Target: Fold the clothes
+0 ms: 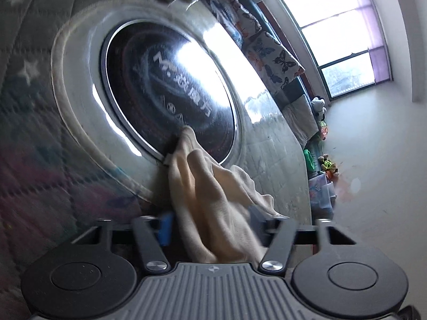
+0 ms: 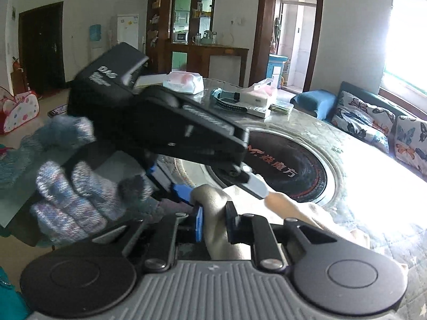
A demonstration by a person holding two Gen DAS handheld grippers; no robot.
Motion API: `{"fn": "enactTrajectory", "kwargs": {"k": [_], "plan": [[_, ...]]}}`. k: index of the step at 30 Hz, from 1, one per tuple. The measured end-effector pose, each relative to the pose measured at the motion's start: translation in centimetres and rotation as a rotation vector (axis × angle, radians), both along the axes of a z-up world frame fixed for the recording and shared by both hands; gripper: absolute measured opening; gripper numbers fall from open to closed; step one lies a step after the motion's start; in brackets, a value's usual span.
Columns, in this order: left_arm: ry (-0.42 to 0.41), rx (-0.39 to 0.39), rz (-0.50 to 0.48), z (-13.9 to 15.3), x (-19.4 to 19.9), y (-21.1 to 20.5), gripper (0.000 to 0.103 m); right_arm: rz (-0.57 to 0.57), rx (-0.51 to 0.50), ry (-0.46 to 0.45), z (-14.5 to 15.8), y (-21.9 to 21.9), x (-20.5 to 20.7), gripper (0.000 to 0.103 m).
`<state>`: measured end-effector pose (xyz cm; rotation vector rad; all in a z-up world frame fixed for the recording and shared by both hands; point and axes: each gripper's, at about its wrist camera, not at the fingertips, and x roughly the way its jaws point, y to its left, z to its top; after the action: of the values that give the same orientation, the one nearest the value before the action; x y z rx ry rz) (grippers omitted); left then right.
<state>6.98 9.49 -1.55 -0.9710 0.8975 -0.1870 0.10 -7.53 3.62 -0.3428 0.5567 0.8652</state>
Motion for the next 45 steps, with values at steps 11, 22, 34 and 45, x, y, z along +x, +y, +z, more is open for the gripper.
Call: {"fn": "enactTrajectory", "kwargs": {"k": [11,22,34,45], "plan": [[0.013,0.043,0.004,-0.6,0.0,0.0,0.018,-0.045,0.056,0.049,-0.3,-3.1,-1.0,0.023],[0.0,0.126,-0.011,0.3,0.1,-1.0,0.018,-0.563,0.064,0.025,-1.4,-14.4,3.8,0.027],[-0.014,0.227,-0.03,1.0,0.4,-1.8,0.018,-0.685,0.229,0.174,-5.1,-18.2,6.6,0.024],[-0.142,0.317,-0.159,5.1,2.6,-7.0,0.015,-0.722,0.277,0.062,-1.6,-20.6,4.3,0.009]]}}
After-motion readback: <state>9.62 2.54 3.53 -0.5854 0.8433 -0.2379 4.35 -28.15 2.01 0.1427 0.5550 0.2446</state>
